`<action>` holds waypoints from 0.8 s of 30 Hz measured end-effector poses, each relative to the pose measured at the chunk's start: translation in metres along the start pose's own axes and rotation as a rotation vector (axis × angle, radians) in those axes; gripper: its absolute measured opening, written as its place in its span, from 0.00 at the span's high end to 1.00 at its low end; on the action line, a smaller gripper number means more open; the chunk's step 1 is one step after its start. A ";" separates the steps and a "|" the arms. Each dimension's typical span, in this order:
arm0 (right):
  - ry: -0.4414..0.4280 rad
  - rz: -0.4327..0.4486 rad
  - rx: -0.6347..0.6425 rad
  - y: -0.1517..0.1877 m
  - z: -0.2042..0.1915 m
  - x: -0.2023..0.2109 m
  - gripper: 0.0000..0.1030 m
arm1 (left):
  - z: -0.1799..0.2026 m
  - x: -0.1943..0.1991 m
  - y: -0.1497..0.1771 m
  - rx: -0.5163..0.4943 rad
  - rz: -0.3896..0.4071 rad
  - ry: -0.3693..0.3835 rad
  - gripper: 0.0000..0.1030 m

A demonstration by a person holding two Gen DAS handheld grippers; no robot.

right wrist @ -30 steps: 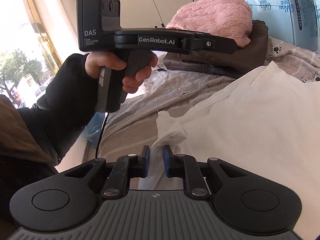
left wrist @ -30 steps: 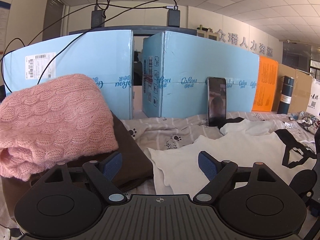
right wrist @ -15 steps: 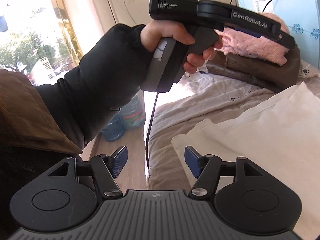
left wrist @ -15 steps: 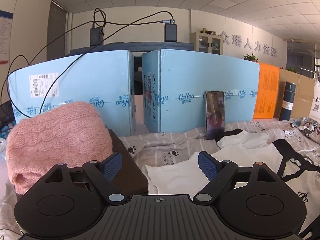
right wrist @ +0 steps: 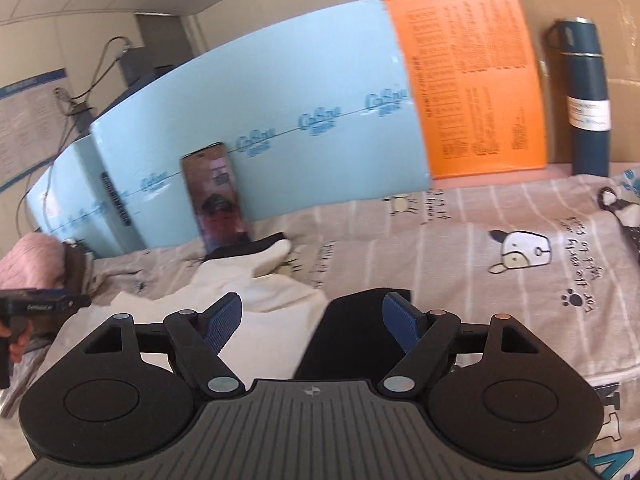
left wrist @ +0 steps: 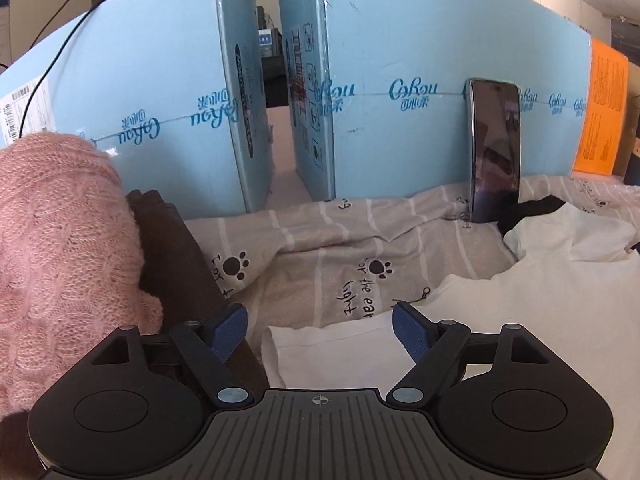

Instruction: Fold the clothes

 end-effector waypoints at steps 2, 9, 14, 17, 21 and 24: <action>0.041 -0.025 -0.051 -0.004 0.019 -0.015 0.26 | 0.007 -0.016 -0.001 -0.048 -0.047 -0.043 0.29; -0.003 -0.126 -0.103 -0.009 0.029 -0.052 0.26 | 0.009 -0.022 0.001 -0.082 -0.047 0.005 0.69; -0.003 -0.124 -0.089 -0.010 0.020 -0.059 0.46 | 0.014 -0.017 0.007 -0.109 -0.005 -0.041 0.89; -0.016 -0.128 -0.076 -0.008 0.016 -0.061 0.72 | 0.010 -0.016 0.005 -0.080 0.012 -0.081 0.92; 0.034 -0.081 -0.052 -0.004 0.011 -0.050 0.90 | 0.007 -0.016 0.004 -0.060 0.011 -0.102 0.92; 0.074 -0.043 -0.060 -0.004 0.012 -0.038 0.90 | 0.004 -0.017 0.003 -0.051 0.012 -0.122 0.93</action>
Point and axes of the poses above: each gripper's, at about its wrist camera, not at the fingertips, and x roughly against the way its jaws point, z to its right, y to its underside, the point moved 3 cm from there along -x, roughly the way its jaws point, and after that the axes turned 13 degrees about -z, right-handed, at the moved point
